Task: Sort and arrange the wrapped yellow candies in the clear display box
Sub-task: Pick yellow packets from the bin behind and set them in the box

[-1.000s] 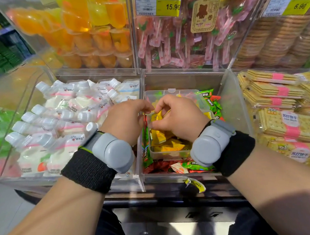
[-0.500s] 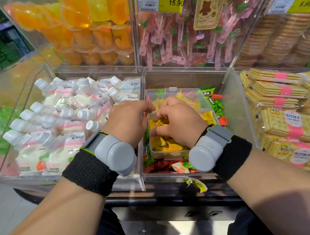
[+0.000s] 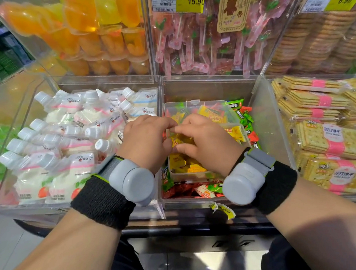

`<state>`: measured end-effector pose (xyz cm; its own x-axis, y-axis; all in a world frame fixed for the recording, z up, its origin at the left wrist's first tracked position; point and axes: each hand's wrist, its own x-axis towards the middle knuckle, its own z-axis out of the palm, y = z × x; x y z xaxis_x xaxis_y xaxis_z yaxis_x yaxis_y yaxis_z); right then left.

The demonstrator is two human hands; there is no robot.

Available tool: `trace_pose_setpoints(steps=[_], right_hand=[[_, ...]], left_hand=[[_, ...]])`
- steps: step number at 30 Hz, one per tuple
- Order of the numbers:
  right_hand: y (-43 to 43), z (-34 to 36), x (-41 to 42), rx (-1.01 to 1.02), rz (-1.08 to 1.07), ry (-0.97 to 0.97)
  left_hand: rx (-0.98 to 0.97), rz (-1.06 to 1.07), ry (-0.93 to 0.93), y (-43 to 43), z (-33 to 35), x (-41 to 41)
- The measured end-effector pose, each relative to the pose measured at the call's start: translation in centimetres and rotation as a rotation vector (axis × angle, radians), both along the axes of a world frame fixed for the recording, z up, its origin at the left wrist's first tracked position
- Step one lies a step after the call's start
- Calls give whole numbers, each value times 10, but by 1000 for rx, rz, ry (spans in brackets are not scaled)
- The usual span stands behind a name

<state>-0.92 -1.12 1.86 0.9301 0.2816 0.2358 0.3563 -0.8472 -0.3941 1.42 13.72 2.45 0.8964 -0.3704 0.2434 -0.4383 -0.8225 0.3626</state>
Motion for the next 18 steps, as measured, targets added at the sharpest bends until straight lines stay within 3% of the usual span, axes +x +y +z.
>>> trace_pose_setpoints(steps=[6, 13, 18], right_hand=[[-44, 15, -1, 165, -160, -46], [-69, 9, -1, 6, -168, 111], [-69, 1, -1, -2, -187, 85]], left_hand=[[52, 1, -24, -2, -1, 1], [169, -10, -58, -7, -6, 1], [215, -20, -106, -11, -12, 3]])
